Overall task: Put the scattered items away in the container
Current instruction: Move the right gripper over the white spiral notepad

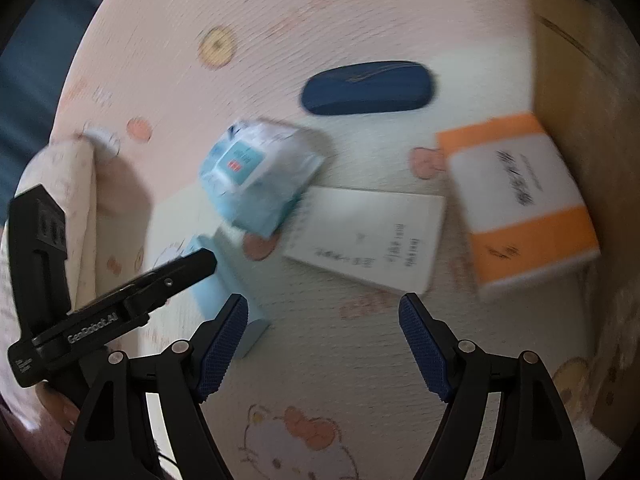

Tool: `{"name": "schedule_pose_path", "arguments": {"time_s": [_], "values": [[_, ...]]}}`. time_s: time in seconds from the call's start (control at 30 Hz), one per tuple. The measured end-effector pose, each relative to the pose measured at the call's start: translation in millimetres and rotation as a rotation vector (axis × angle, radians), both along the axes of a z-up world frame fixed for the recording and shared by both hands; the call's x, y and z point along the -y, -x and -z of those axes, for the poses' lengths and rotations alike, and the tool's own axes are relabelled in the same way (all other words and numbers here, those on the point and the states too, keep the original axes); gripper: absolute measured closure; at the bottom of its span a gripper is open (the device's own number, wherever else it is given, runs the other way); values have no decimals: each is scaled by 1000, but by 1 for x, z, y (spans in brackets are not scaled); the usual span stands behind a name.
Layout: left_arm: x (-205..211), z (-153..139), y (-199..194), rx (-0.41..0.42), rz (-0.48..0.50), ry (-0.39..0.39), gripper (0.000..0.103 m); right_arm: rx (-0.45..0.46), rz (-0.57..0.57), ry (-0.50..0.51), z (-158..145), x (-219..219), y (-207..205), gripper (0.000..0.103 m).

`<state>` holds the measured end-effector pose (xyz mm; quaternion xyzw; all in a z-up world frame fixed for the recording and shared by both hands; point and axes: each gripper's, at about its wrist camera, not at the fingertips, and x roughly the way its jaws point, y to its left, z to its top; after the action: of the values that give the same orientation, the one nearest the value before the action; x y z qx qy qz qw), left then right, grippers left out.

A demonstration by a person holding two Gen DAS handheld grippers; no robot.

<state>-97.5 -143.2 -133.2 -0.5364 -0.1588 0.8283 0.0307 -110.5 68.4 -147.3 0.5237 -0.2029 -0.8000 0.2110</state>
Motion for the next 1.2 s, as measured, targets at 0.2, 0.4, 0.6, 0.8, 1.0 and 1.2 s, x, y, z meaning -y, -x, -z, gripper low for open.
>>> {"name": "schedule_pose_path", "arguments": {"time_s": [0.2, 0.4, 0.6, 0.8, 1.0, 1.2], "values": [[-14, 22, 15, 30, 21, -48, 37, 24, 137, 42, 26, -28, -4, 37], [-21, 38, 29, 51, 23, -7, 37, 60, 217, 111, 50, -40, -1, 55], [-23, 49, 36, 65, -1, -6, 56, 14, 227, 85, 51, -28, 3, 63], [-21, 55, 33, 67, -12, -2, 65, -44, 223, -16, 52, -20, 13, 76], [-24, 55, 15, 94, 20, 8, 66, 7, 180, -24, 50, -26, 6, 82], [-33, 53, -25, 132, 85, 34, 66, 34, 75, -130, 42, -24, -17, 82]]}}
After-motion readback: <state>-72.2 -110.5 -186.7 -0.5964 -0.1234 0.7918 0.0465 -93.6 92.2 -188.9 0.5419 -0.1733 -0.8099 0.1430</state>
